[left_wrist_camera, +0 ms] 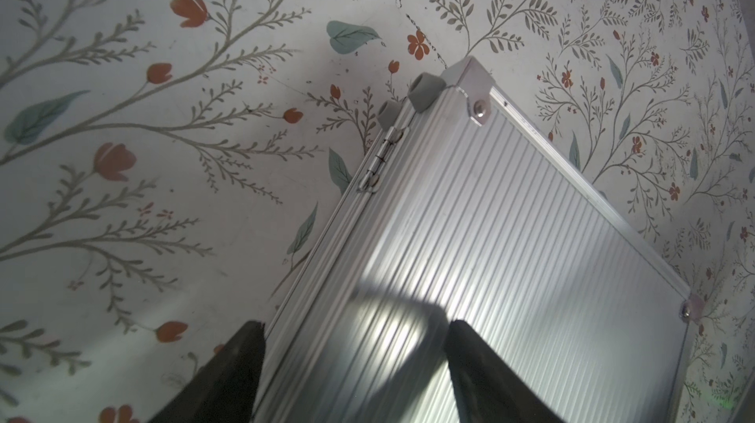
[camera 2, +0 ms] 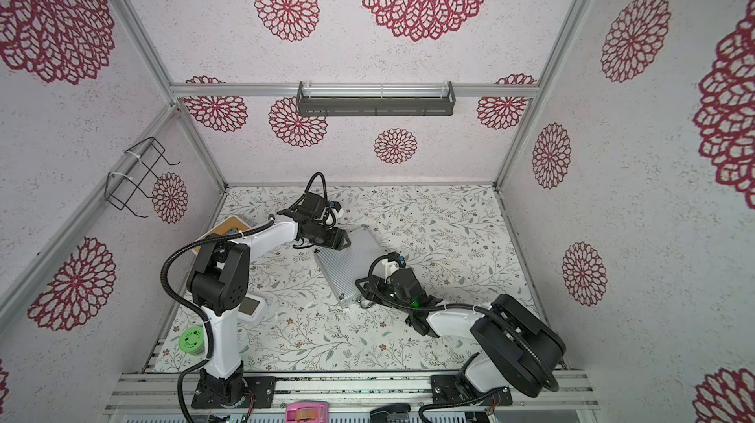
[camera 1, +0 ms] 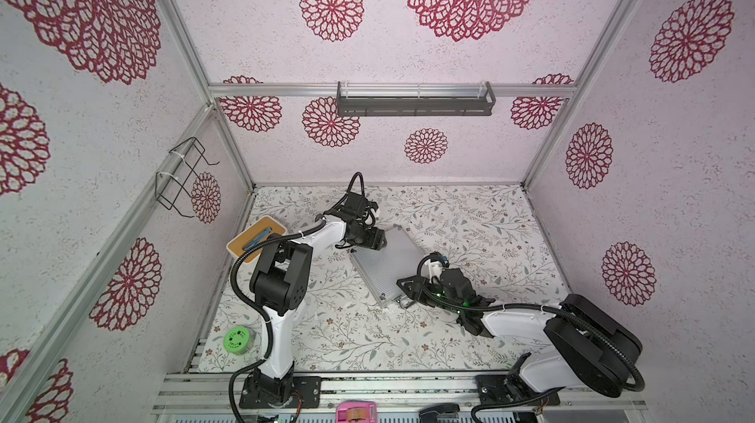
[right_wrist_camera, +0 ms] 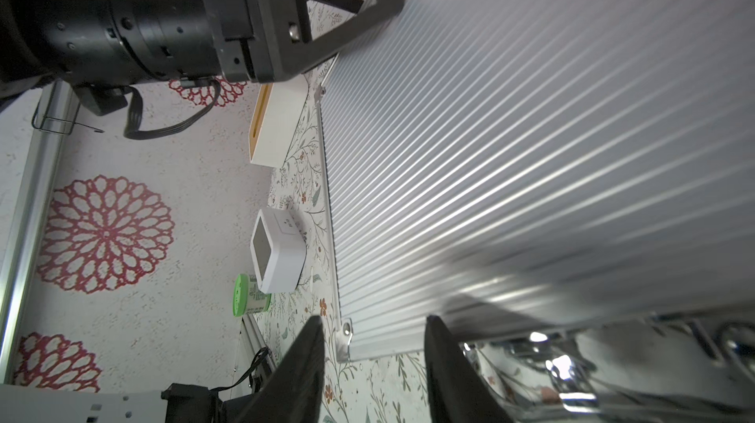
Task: Close the poker set cases
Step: Fasten the fastener on the poker set case.
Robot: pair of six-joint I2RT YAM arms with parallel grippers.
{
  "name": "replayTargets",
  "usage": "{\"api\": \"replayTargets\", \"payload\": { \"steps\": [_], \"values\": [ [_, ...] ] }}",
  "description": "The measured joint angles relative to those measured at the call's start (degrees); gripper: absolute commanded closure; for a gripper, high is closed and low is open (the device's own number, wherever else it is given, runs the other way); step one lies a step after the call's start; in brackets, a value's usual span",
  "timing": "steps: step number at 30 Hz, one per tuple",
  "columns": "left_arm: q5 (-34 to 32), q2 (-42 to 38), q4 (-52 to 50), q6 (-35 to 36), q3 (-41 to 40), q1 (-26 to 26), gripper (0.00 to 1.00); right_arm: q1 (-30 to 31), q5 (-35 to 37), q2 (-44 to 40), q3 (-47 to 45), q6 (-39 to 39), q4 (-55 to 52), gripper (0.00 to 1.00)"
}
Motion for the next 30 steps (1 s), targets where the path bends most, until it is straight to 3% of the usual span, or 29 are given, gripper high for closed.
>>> {"api": "replayTargets", "payload": {
  "steps": [7,16,26,30],
  "values": [
    [-0.2,0.0,-0.1,0.0,0.0,0.0,0.26,-0.2,0.1,-1.5,2.1,-2.7,-5.2,0.57],
    [-0.9,0.0,-0.3,0.0,0.1,-0.1,0.26,-0.2,3.0,-14.0,2.9,-6.7,-21.1,0.59],
    [-1.3,0.0,-0.5,0.0,0.3,-0.2,0.26,-0.2,5.6,-16.7,-0.1,-7.0,-28.9,0.80],
    [-1.3,0.0,-0.6,0.0,0.3,-0.2,0.26,-0.2,5.8,-14.8,-1.0,-6.4,-28.5,0.83]
  ]
}}
